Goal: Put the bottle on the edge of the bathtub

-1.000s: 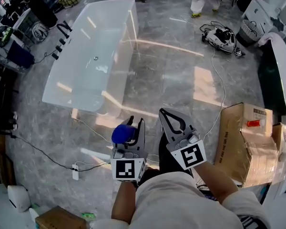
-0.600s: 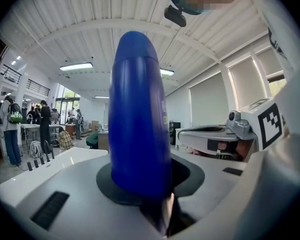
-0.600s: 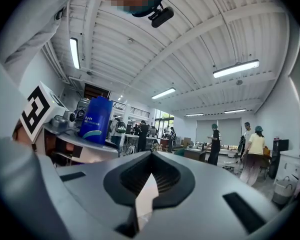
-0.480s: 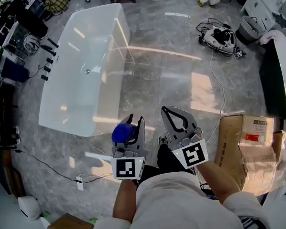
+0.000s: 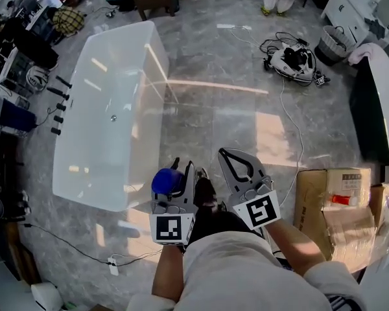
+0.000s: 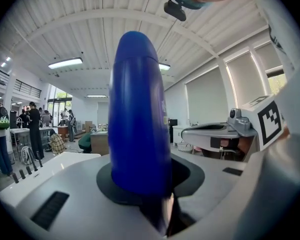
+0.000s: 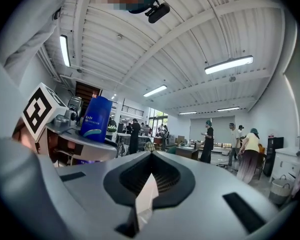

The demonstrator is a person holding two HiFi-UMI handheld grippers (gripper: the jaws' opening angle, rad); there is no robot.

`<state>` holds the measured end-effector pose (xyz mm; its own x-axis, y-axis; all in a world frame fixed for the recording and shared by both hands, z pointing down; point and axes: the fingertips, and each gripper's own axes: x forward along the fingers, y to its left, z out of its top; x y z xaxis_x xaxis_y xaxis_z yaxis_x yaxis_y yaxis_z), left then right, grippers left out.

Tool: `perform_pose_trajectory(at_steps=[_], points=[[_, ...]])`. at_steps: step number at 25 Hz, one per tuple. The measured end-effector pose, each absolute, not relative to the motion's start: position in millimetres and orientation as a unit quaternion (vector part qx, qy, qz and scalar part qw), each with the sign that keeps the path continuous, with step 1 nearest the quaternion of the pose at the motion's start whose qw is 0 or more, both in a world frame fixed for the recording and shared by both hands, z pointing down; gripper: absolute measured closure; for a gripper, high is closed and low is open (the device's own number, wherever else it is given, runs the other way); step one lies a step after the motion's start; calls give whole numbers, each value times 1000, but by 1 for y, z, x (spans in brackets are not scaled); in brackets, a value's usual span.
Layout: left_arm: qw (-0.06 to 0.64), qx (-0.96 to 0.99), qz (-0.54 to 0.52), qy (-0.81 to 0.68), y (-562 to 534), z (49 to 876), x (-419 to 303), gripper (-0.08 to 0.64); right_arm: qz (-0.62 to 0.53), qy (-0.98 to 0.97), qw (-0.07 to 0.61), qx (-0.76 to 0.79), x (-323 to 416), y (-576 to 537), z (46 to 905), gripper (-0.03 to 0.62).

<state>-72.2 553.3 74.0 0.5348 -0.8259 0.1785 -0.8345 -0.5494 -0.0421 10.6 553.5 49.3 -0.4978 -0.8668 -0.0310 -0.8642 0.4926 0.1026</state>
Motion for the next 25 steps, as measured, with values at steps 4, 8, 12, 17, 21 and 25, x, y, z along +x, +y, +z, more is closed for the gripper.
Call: perform_pose_trajectory(at_steps=[4,8,12,17,21,25], points=[[15,881,85,-466,508,80,-58,440,-62,-862,24,503,25,514,58,589],[14,880,78,-468,446,82,-58,440,-71,-864,56,496,31,463,70,589],[13,880,73,-469,377,85,-51,440,-72,-861,39,502,39,397,67,589],[14,880,86,-467,289,88,-43,440,-65,-867,71,489,46,308,76,589],[23,878,85,-470,221,88,-44,440,-64,-872,114,471,44,239,87,589],[36,875,85,-475,171,97,-45,440,-61,-875,116,466,40,186,91,589]])
